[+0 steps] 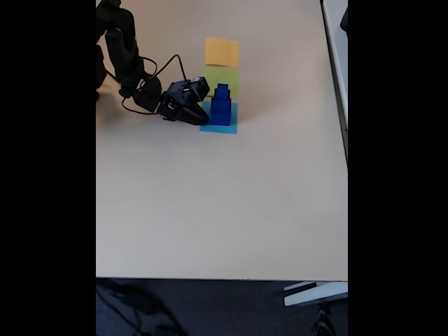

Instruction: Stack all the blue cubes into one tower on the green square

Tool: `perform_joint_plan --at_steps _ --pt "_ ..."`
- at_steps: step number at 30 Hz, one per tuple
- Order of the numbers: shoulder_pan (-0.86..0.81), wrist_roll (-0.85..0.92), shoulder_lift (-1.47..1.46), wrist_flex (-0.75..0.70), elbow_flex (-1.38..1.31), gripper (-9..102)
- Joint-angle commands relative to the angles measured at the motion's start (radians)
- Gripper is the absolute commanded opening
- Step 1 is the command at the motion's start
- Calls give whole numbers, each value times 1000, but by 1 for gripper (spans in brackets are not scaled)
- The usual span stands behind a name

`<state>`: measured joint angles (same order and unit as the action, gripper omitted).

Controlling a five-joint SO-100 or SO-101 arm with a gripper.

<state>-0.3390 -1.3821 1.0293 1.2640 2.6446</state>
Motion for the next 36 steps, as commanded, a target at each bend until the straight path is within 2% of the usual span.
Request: perform_joint_plan --at_steps 1,24,36 --pt "5 3 23 32 31 0" --pt "14 40 221 187 293 0" --pt "43 63 408 123 322 0"
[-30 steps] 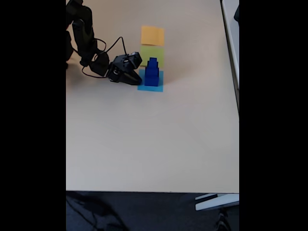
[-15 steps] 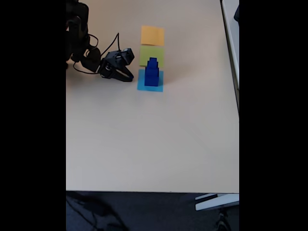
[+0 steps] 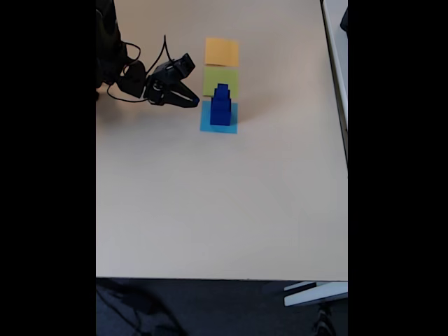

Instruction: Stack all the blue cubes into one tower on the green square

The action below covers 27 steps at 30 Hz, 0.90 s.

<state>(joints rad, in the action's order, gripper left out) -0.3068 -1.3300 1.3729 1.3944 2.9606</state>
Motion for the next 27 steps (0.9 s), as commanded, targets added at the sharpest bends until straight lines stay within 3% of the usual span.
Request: perform_joint_plan --at_steps 1,14,27 --pt "11 14 80 -15 14 0" --pt "14 49 186 -48 25 0" --pt "38 77 416 -347 -26 0"
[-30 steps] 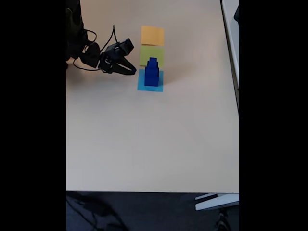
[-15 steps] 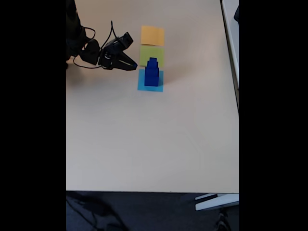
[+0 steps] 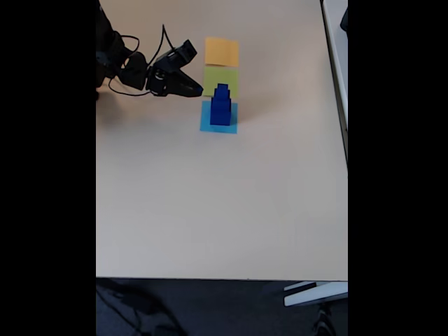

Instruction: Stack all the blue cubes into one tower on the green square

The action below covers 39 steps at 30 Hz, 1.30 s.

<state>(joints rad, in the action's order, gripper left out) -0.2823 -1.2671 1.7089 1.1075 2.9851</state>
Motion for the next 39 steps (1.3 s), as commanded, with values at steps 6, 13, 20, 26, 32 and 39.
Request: perform_joint_plan --at_steps 6,13,20,26,32,39 --pt "23 15 236 -356 -146 0" --pt "32 12 301 -535 -230 0" --pt "32 12 393 -692 -265 0" --pt "34 12 437 -775 -287 0" --pt "34 0 463 -882 -353 0" --pt "26 -38 431 -919 -414 0"
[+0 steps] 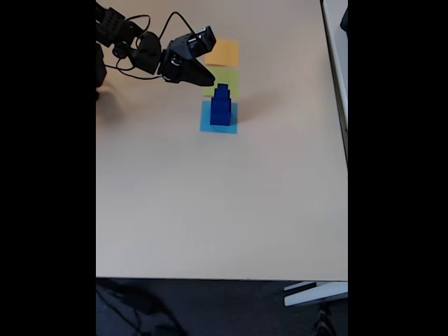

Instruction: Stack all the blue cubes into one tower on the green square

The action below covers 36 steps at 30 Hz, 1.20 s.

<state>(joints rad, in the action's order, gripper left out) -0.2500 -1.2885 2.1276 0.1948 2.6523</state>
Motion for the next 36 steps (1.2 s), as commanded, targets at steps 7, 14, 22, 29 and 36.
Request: perform_joint_plan --at_steps 7,14,22,29,36 --pt "-17 -49 -61 -26 -164 0" --pt "-15 -71 -138 11 -186 0" --pt "-14 -71 -153 17 -206 0" --pt "-14 -72 -170 -40 -275 0" --pt "-3 -95 -186 -40 -287 0"
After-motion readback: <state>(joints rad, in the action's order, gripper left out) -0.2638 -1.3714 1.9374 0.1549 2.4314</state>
